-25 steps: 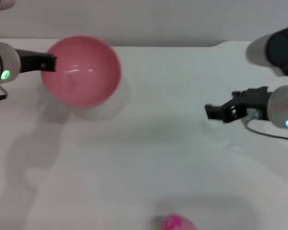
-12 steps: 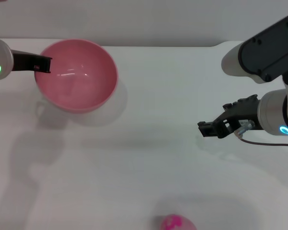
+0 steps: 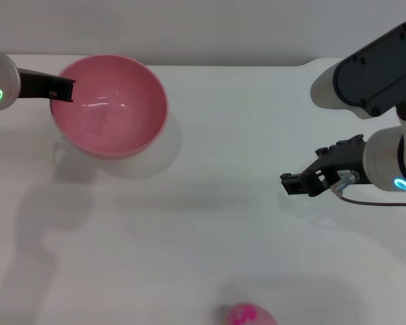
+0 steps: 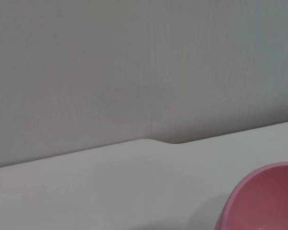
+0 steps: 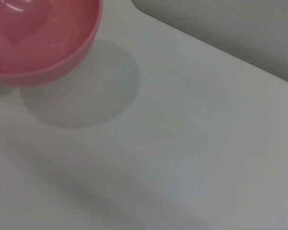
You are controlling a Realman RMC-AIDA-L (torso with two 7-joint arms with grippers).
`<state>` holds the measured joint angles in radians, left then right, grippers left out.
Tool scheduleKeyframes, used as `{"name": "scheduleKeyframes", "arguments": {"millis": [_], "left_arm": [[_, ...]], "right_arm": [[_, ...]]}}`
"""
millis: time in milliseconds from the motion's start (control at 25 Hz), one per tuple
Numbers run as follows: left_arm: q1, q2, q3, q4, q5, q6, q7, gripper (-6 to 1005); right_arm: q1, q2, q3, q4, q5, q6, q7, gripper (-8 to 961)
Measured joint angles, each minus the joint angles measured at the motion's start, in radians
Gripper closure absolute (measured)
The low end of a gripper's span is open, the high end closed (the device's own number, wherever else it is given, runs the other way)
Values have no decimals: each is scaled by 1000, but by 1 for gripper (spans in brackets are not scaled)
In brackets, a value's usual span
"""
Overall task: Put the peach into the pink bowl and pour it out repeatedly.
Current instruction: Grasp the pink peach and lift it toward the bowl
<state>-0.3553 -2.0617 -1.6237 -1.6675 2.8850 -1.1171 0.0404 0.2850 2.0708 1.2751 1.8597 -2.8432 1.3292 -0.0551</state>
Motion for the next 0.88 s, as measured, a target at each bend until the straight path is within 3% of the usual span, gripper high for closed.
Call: {"name": "scheduleKeyframes", "arguments": {"millis": [400, 640, 880], "left_arm": [[-1, 0, 5, 0, -3, 1, 1, 954], [-4, 0, 3, 7, -4, 5, 4, 954], [-27, 0, 4, 32, -4, 9, 4, 953]], "right_arm": [[0, 1, -9, 3, 2, 16, 0, 227], [57, 2, -8, 21, 112, 151, 0, 226], [78, 5, -20, 55, 149, 178, 12, 226]]}}
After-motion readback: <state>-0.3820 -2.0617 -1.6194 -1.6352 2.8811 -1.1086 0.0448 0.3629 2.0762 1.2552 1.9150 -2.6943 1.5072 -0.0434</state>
